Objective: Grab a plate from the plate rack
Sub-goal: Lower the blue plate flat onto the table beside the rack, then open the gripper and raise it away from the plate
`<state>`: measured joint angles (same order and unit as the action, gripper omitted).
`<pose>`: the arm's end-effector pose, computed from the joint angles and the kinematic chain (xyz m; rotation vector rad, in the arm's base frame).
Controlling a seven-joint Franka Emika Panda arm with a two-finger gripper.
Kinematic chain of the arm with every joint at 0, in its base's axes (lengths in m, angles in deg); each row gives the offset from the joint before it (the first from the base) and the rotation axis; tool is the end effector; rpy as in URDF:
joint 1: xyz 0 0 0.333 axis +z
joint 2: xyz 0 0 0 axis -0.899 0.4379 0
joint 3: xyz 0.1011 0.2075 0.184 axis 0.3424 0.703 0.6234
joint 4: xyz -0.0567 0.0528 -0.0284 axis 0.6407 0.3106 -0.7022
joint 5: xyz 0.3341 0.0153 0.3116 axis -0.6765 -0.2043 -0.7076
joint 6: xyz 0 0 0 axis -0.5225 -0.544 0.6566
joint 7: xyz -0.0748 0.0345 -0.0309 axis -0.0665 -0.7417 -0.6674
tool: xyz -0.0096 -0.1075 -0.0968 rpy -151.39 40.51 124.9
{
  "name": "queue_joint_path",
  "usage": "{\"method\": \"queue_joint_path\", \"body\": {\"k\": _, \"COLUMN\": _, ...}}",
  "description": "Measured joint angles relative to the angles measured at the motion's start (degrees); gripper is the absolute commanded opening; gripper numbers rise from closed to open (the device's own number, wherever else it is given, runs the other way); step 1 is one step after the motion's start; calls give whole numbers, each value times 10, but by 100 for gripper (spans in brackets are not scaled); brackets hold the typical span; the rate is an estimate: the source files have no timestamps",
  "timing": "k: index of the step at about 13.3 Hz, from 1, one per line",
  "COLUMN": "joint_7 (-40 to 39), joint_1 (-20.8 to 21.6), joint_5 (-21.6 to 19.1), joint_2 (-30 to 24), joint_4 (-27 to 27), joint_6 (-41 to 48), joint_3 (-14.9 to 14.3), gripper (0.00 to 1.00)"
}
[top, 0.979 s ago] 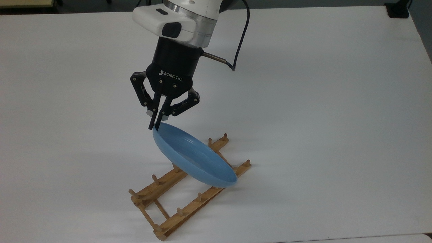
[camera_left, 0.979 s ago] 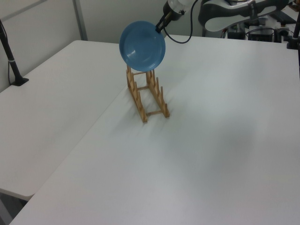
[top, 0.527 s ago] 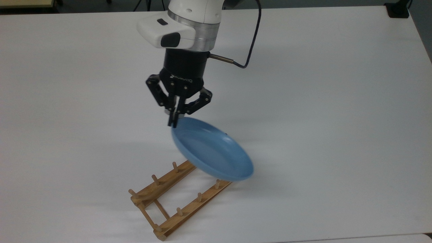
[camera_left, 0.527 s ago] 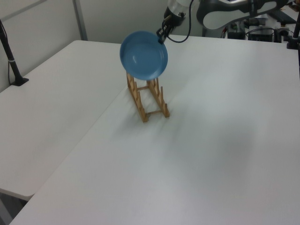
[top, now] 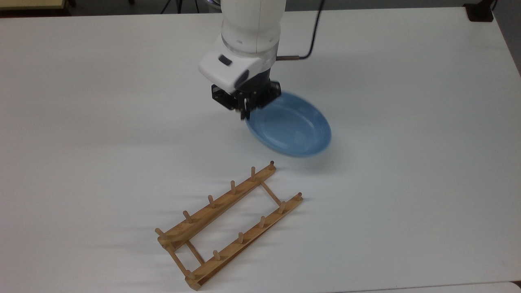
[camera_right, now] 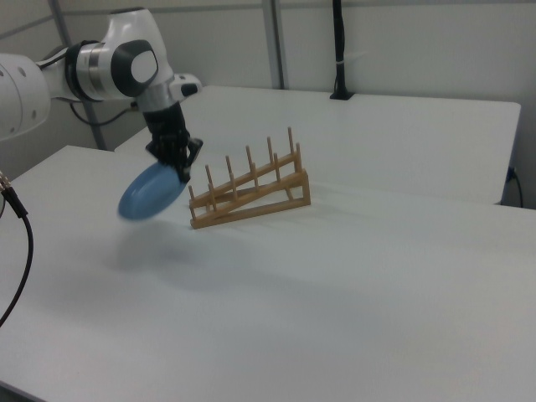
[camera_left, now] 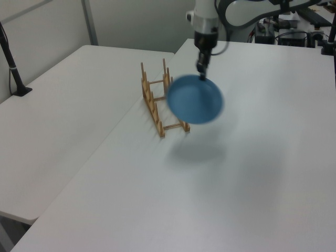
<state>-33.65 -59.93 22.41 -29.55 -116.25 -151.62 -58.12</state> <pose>0.7262 0.1027 0.4143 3.0416 0.3237 0.0325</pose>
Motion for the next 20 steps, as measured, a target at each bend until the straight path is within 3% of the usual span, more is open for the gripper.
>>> {"method": "queue_joint_path", "body": {"k": 2, "joint_7": -150, "joint_1": -1, "joint_5": -1, "joint_2": 0, "joint_4": -26, "joint_6": 65, "joint_3": 0, "gripper": 0}}
{"method": "queue_joint_path", "body": {"k": 5, "joint_7": -332, "joint_1": -4, "joint_5": -1, "joint_2": 2, "joint_4": -93, "joint_6": 73, "joint_3": -3, "gripper": 0}}
{"method": "queue_joint_path", "body": {"k": 10, "joint_7": -494, "joint_1": -28, "joint_5": -1, "joint_2": 5, "joint_4": -150, "joint_6": 37, "joint_3": -5, "gripper": 1}}
{"method": "queue_joint_path", "body": {"k": 11, "joint_7": -505, "joint_1": -29, "joint_5": -1, "joint_2": 6, "joint_4": -157, "joint_6": 26, "joint_3": -5, "gripper": 7}}
{"method": "queue_joint_path", "body": {"k": 13, "joint_7": -512, "joint_1": -31, "joint_5": -1, "joint_2": 12, "joint_4": -163, "joint_6": 15, "joint_3": -5, "gripper": 30}}
{"method": "queue_joint_path", "body": {"k": 14, "joint_7": -513, "joint_1": -31, "joint_5": 0, "joint_2": 16, "joint_4": -164, "joint_6": 14, "joint_3": -5, "gripper": 47}}
{"method": "queue_joint_path", "body": {"k": 15, "joint_7": -513, "joint_1": -31, "joint_5": 1, "joint_2": 18, "joint_4": -164, "joint_6": 13, "joint_3": -5, "gripper": 48}}
{"method": "queue_joint_path", "body": {"k": 16, "joint_7": -513, "joint_1": -31, "joint_5": 1, "joint_2": 19, "joint_4": -164, "joint_6": 13, "joint_3": -5, "gripper": 57}}
{"method": "queue_joint_path", "body": {"k": 17, "joint_7": -506, "joint_1": -31, "joint_5": 1, "joint_2": 19, "joint_4": -163, "joint_6": 13, "joint_3": -6, "gripper": 88}}
{"method": "queue_joint_path", "body": {"k": 18, "joint_7": -480, "joint_1": -32, "joint_5": 1, "joint_2": 17, "joint_4": -157, "joint_6": 13, "joint_3": -6, "gripper": 100}}
{"method": "queue_joint_path", "body": {"k": 20, "joint_7": -383, "joint_1": -31, "joint_5": 2, "joint_2": 7, "joint_4": -141, "joint_6": 13, "joint_3": -6, "gripper": 100}}
